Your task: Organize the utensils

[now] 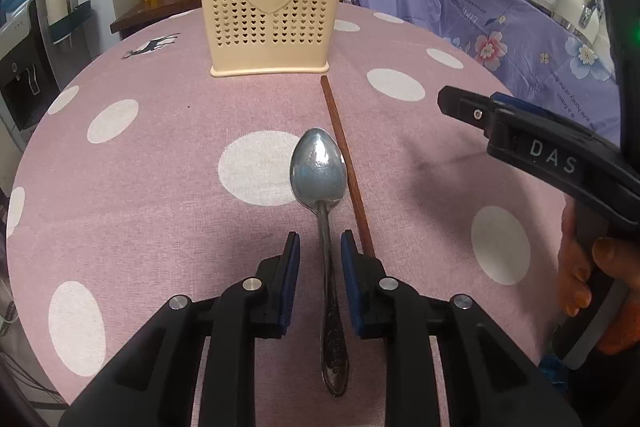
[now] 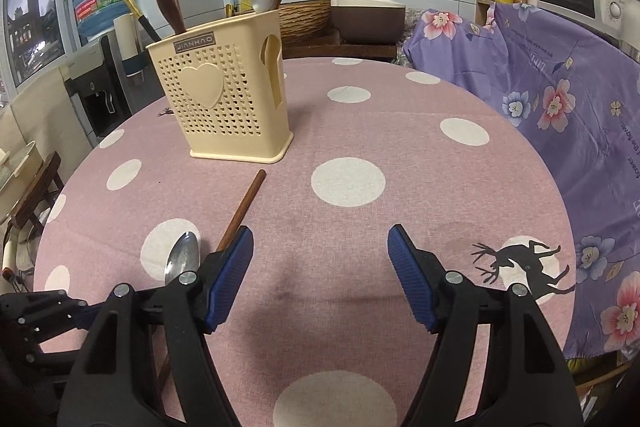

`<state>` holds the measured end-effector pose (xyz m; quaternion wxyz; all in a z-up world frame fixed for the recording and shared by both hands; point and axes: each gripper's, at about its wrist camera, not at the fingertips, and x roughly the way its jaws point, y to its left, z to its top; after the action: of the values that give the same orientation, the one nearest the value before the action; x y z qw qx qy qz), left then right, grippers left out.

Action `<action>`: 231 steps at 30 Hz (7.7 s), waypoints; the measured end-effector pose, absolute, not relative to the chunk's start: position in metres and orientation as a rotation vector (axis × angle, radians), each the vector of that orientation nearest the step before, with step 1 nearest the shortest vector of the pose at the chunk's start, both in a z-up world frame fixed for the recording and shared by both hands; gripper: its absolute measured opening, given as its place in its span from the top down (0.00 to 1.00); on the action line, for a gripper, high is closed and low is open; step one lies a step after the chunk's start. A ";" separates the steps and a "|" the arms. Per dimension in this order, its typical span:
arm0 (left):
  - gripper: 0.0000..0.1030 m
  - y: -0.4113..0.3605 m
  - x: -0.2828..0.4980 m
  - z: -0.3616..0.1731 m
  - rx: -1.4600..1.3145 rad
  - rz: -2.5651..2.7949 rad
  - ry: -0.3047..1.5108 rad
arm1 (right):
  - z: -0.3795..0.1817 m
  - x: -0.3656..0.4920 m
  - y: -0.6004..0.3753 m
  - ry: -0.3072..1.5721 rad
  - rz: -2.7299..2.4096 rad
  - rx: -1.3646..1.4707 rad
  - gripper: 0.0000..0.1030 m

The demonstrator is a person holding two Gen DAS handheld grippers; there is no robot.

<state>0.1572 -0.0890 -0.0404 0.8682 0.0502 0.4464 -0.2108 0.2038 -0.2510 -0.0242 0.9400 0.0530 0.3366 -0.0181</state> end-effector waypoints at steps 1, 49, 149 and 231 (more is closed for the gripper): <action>0.80 -0.090 0.157 -0.042 0.109 -0.438 0.940 | -0.025 0.203 -0.251 0.688 -0.037 0.110 0.32; 0.55 -0.033 0.234 -0.041 0.027 -0.191 0.930 | -0.036 0.252 -0.209 0.827 0.032 0.132 0.33; 0.64 -0.024 0.220 0.084 -0.140 -0.311 0.595 | 0.111 0.199 -0.215 0.428 0.267 0.173 0.92; 0.05 0.035 0.095 0.041 -0.177 -0.115 0.341 | 0.009 0.111 -0.247 0.421 0.016 0.063 0.06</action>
<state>0.0950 0.0353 0.0407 0.9800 -0.0879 0.1692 -0.0573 0.1112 -0.2470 0.0086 0.9774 0.0312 0.2090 0.0079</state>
